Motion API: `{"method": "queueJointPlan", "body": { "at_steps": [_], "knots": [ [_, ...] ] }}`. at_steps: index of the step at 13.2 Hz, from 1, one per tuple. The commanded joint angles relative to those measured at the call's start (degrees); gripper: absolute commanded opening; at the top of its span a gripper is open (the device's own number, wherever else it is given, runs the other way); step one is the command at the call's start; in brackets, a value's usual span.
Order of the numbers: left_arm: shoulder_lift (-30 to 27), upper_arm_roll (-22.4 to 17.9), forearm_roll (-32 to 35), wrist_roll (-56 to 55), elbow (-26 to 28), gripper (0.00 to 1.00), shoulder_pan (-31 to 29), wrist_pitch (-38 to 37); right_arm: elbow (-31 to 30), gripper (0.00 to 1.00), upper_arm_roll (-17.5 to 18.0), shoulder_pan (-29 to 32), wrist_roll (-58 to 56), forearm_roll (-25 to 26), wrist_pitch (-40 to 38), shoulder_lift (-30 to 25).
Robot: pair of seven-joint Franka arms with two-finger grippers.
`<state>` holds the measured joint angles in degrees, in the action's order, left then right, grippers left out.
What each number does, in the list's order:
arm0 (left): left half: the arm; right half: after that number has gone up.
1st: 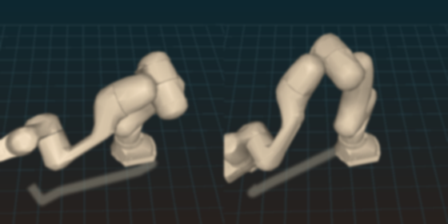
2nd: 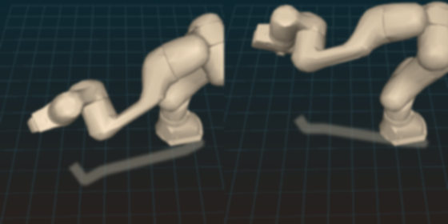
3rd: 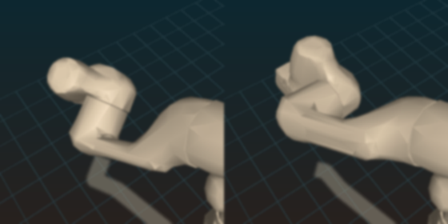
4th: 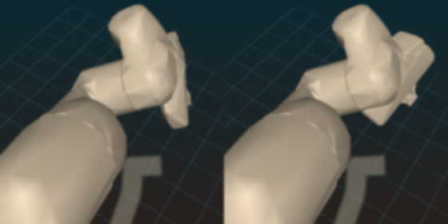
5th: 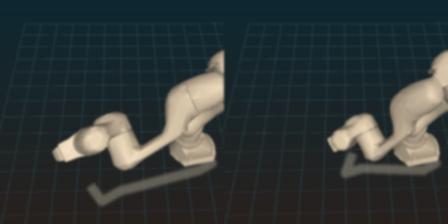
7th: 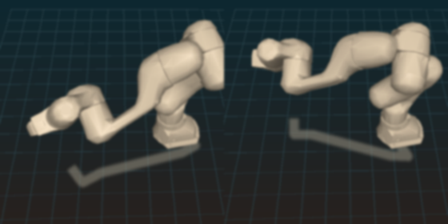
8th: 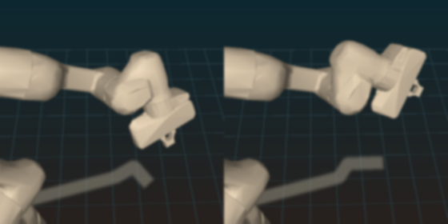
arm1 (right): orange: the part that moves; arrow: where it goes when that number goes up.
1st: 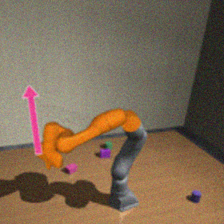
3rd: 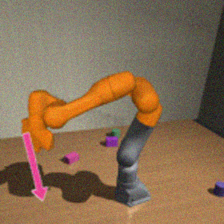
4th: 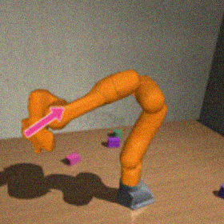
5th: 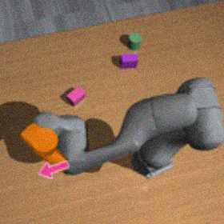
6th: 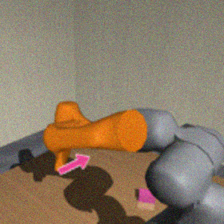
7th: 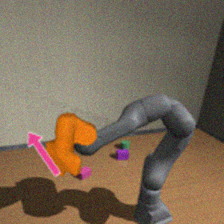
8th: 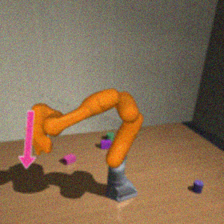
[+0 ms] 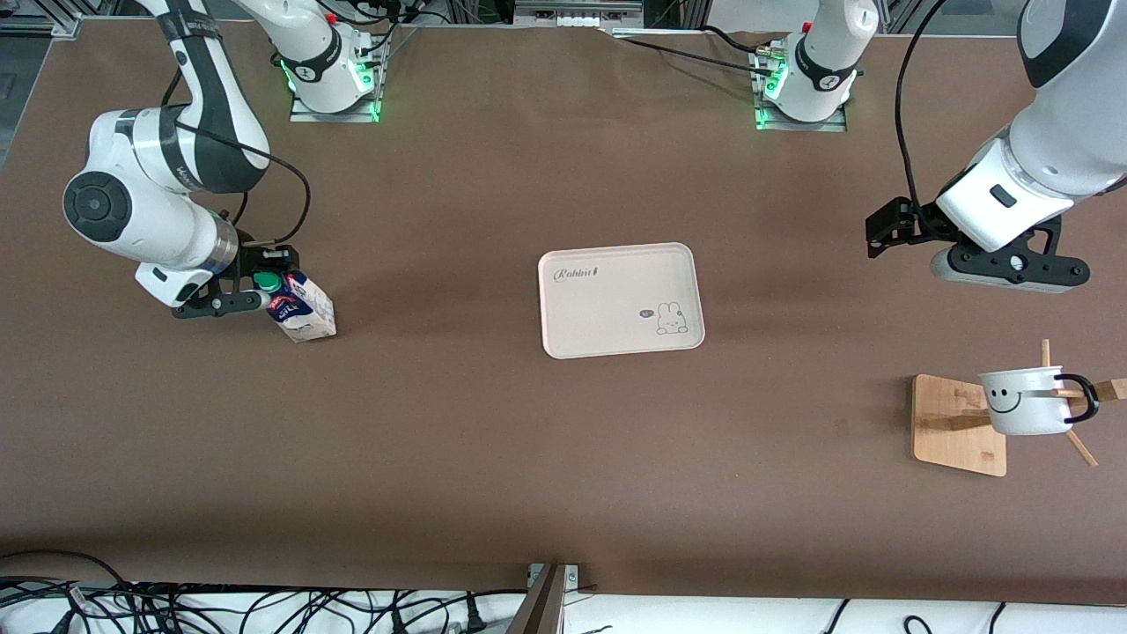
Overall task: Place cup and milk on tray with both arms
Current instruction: 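Carry the milk carton with the right gripper over the white tray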
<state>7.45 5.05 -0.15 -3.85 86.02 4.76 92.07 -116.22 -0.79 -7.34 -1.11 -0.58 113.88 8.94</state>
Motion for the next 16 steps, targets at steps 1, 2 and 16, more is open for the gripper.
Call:
{"method": "queueJointPlan", "body": {
  "at_steps": [1,2,16],
  "knots": [
    [1.07,-0.12,1.20,-0.37,-2.26,1.00,0.34,-1.46,4.50,0.50,0.17,-3.80,5.92,-0.83,-4.80,-0.51],
    [1.07,-0.12,1.20,-0.37,-2.26,1.00,0.34,-1.46,5.73,0.50,0.44,-5.65,8.38,-1.18,-5.59,-0.33],
    [1.86,-0.12,1.20,-1.34,-2.52,1.00,0.87,-1.37,33.96,0.50,0.88,-36.41,41.36,-14.80,-3.86,20.50]
  ]
}}
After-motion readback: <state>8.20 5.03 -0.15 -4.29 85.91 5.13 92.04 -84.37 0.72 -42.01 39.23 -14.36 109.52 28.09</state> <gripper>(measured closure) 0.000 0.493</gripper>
